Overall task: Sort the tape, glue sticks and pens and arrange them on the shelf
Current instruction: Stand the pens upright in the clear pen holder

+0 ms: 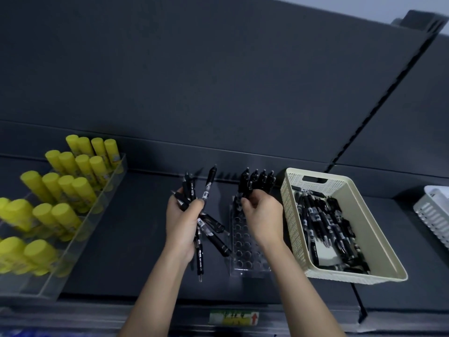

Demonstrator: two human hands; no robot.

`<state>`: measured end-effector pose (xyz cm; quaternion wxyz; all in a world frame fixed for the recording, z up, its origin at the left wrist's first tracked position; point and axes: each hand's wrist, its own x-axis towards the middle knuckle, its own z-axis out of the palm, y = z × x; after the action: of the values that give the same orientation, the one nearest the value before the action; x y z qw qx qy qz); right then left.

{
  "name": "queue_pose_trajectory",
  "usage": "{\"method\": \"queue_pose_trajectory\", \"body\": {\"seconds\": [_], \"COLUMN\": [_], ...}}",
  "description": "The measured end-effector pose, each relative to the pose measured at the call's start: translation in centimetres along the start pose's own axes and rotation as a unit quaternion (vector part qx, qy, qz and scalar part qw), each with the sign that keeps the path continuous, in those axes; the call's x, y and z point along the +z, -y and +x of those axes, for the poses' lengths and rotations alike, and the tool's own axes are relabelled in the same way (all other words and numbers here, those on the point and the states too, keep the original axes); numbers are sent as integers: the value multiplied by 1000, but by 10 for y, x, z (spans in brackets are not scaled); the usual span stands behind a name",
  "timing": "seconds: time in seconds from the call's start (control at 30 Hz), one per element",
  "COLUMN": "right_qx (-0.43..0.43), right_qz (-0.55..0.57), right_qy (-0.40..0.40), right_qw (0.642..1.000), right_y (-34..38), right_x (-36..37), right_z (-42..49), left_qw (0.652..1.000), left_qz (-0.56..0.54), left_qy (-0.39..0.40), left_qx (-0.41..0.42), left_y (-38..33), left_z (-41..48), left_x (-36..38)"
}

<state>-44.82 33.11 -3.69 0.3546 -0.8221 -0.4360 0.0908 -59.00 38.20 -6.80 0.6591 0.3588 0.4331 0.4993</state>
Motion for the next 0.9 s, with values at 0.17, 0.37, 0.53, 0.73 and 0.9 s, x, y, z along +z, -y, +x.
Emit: {"method": "queue_pose_trajectory", "body": {"seconds": [0.17, 0.37, 0.53, 0.73, 0.9], "right_qx": [14, 78, 116, 101, 49], "right_qz": [46, 238, 330, 356, 334], "right_qy": [-32, 86, 167, 61, -99], "right_qw": [998, 964, 922, 927, 936], "right_y": [-1, 32, 57, 59, 39], "right_x": [-9, -13, -4, -4, -24], "right_z": [-13, -17, -13, -10, 0], "left_qw": [1000, 997, 988, 992, 993], "left_qz": [21, 11, -46, -57, -28], "left_qy": [4, 73, 141, 62, 4], "left_qx": [18, 8, -46, -94, -117], "left_y": [-1, 1, -5, -1, 9], "left_z": [-3, -7, -10, -10, -6], "left_x": [-3, -4, -7, 1, 1]}}
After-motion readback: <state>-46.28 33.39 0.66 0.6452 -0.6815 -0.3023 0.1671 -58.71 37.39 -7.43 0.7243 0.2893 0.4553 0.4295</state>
